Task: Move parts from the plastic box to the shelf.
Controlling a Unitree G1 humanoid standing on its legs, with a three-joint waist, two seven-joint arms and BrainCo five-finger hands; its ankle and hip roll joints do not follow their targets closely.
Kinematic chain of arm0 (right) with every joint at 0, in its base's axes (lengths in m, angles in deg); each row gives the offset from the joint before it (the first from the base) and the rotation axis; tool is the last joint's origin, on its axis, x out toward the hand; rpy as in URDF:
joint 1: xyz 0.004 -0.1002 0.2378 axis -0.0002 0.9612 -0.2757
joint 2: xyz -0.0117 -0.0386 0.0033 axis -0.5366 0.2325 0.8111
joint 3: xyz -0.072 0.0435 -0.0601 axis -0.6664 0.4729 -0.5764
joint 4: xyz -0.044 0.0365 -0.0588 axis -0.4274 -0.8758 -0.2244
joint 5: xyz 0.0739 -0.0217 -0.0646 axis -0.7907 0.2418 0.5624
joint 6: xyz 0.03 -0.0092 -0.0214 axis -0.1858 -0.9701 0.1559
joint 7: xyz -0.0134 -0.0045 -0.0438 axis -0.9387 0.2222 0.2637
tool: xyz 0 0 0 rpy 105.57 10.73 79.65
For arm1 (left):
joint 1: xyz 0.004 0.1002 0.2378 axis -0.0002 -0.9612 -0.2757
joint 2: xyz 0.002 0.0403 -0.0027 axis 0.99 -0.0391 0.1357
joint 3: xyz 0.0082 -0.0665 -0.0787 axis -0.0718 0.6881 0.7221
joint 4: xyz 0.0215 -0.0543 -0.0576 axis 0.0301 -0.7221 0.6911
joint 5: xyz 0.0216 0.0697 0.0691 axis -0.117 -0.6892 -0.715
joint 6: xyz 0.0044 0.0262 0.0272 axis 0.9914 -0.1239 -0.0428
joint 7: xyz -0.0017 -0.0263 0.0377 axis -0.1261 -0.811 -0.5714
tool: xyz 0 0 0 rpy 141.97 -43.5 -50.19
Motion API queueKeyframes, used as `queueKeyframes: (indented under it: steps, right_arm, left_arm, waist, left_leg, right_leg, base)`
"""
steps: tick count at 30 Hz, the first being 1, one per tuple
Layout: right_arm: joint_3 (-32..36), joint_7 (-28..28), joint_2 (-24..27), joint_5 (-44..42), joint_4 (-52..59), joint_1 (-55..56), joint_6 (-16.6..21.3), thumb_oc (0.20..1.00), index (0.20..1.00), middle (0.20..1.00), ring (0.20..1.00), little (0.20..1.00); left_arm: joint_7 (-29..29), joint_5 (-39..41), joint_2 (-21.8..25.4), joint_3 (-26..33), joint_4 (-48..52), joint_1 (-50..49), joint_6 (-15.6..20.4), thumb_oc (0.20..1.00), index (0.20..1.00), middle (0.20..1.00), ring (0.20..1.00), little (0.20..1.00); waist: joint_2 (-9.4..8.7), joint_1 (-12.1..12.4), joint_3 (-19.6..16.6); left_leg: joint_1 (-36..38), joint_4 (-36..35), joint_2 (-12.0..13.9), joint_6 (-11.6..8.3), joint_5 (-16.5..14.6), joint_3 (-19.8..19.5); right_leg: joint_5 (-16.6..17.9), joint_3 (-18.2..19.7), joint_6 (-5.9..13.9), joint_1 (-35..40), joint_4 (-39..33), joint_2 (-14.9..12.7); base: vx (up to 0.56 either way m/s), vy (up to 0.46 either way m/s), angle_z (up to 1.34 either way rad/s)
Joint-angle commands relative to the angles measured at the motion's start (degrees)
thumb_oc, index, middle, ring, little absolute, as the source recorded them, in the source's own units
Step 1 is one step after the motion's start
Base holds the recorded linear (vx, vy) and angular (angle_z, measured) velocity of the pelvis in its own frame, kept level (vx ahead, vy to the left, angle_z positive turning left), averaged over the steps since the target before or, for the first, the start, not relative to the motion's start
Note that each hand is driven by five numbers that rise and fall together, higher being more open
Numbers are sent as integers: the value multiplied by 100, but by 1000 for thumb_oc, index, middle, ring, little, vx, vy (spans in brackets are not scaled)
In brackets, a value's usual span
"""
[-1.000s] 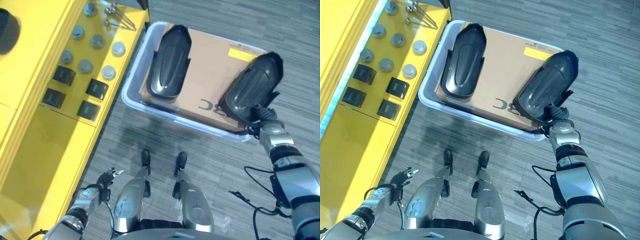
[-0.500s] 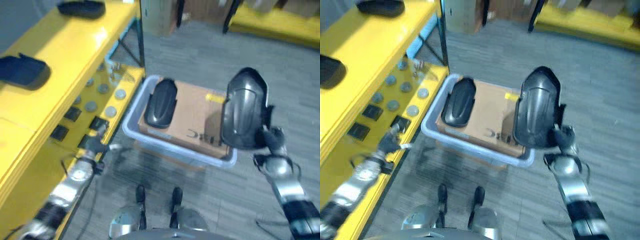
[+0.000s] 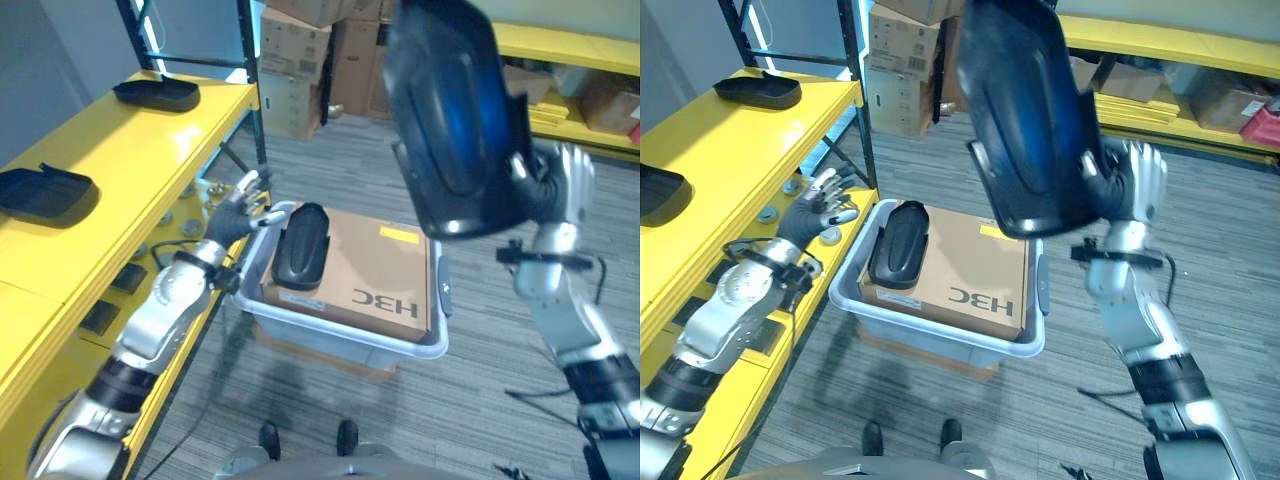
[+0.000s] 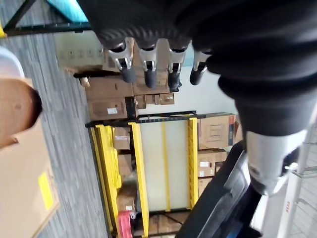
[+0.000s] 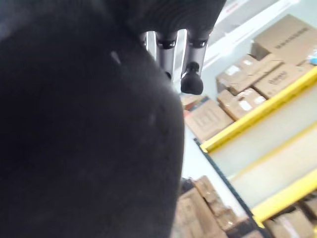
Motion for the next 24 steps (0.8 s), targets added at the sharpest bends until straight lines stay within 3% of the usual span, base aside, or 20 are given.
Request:
queueKeyframes:
  steps: [1,5,15,24]
  right_arm:
    - [-128,272,334,95,214,-762,231,200,200,200,200,200]
    - [-479,193,100,-4,254,-1070,317,200,200,200,200,200]
    - [-1193,-207,-443,-11,36,-1165,621,200,200,200,200,200]
    - [-1797,-310,-983,209,110,-1015,1196,200,200,200,200,200]
  left_arm:
    - [131,248,-113,-160,-482,472,81,1000,1000,1000,1000,1000]
    - [153,710,-413,-381,-727,692,-97,1000,1000,1000,1000,1000]
    - [-177,1423,-775,-541,-765,934,379,1000,1000,1000,1000,1000]
    - [-54,1591,-833,-592,-509,963,437,1000,1000,1000,1000,1000]
  waist:
    - [-137,113,-300]
    - [-124,74,-329]
    - [-107,67,-336]
    - [-76,113,-324]
  left_leg:
    - [329,-14,72,-88,-697,136]
    - [378,-14,78,-78,-726,176]
    - [412,-14,72,-69,-771,196]
    - [405,-14,57,-47,-792,149]
  right_leg:
    - [-622,44,345,365,-23,-59]
    - [-628,89,355,381,-23,-54]
    - [-642,105,368,383,-23,-77]
    - [-666,95,362,389,-23,-82]
  base:
    - [4,7,-5]
    - [8,10,-6]
    - [2,5,-5]
    - [0,0,0]
